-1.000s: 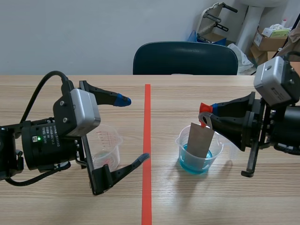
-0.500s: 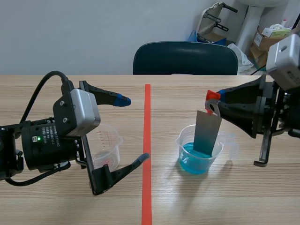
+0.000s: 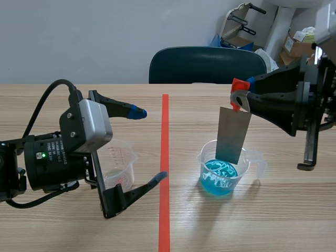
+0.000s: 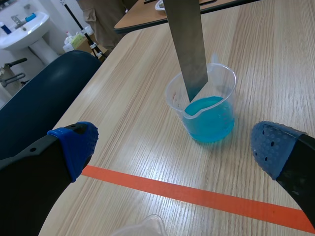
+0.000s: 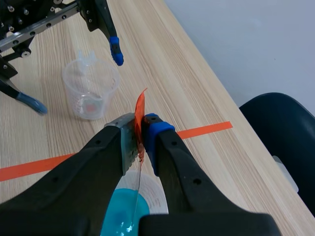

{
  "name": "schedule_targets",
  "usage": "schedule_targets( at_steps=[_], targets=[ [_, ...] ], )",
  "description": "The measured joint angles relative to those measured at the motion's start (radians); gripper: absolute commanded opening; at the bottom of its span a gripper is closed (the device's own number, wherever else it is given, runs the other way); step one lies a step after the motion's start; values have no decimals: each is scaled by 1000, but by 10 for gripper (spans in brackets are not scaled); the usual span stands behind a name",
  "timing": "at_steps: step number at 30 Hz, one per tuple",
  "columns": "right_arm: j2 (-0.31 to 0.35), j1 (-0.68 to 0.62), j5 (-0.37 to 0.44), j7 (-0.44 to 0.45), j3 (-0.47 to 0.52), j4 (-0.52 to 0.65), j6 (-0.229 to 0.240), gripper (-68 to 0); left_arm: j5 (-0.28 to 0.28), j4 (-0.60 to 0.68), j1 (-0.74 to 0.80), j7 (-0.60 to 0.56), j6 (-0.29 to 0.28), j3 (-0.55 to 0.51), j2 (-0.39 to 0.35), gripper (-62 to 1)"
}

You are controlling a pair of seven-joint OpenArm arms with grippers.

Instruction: Do the redox reaction experiment

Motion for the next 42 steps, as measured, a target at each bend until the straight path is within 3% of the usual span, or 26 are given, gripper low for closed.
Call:
schedule_targets(
  at_steps=[12,24,30,42],
  targets=[
    [14,0,204,-244,53,115,1,-665,0,0,0,0,0,0,0,14],
    [14,0,358,-413,147,235,1,-665,0,0,0,0,0,0,0,14],
    [14,0,411,-471,171,272,1,-665,0,0,0,0,0,0,0,14],
    [14,0,433,-488,171,286,1,-665,0,0,0,0,0,0,0,14]
  ],
)
